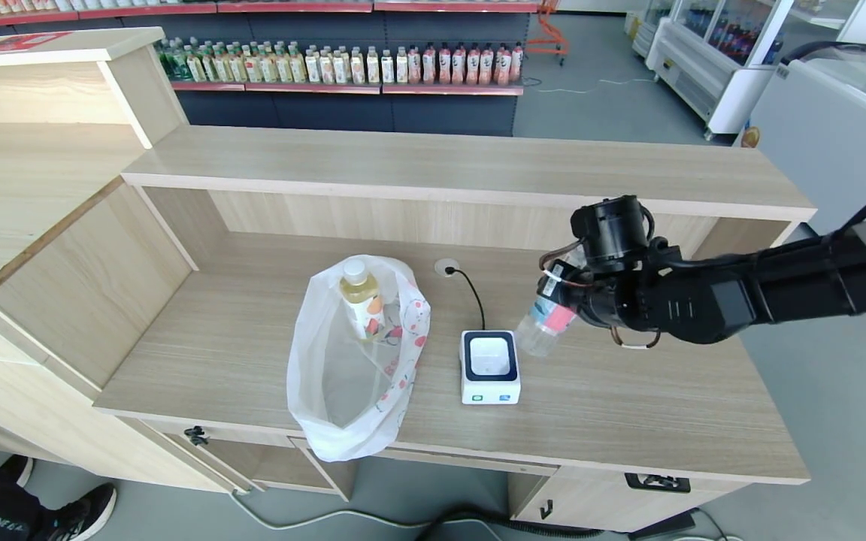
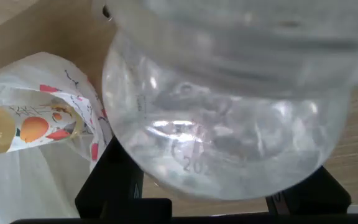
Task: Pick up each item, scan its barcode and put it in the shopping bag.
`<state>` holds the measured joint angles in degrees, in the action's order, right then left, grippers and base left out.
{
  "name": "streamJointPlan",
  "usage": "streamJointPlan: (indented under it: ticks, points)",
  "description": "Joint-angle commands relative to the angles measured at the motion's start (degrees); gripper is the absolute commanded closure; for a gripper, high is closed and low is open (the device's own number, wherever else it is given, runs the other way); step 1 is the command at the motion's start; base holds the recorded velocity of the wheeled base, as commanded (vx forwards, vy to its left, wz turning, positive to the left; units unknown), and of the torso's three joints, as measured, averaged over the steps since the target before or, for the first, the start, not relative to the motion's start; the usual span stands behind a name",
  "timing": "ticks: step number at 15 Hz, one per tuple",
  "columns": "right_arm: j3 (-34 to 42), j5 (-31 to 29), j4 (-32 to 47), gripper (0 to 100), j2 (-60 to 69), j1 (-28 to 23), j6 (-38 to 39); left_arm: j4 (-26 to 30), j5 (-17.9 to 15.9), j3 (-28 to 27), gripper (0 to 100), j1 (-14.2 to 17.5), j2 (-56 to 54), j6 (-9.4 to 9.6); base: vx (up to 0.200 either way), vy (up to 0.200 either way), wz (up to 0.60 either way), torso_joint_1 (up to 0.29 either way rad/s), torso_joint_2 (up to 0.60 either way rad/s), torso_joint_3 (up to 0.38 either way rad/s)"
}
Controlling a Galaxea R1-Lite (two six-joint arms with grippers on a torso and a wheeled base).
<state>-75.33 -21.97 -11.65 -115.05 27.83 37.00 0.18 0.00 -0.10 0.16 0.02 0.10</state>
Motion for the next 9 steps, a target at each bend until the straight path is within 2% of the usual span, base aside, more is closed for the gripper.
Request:
streamJointPlan:
  ticks: [1, 3, 5, 9]
  points:
    - [10.7, -0.6, -8.0, 100, 7.4, 0.1, -7.5, 0.0, 0.0, 0.0, 0, 0.0, 0.0, -0.01, 0.0, 0.0, 0.0, 0.0, 0.0, 0.0]
    - [15.1, -0.6, -12.3, 100, 8.5, 2.1, -10.8, 0.0, 0.0, 0.0, 0, 0.0, 0.0, -0.01, 0.0, 0.0, 0.0, 0.0, 0.0, 0.0]
    - [16.1, -0.7, -13.2, 100, 9.1, 3.6, -11.8, 0.0, 0.0, 0.0, 0, 0.0, 0.0, -0.01, 0.0, 0.0, 0.0, 0.0, 0.0, 0.0]
    - [16.1, -0.5, -13.2, 100, 9.5, 4.2, -12.0, 0.0, 0.0, 0.0, 0, 0.0, 0.0, -0.01, 0.0, 0.2, 0.0, 0.002, 0.0, 0.001]
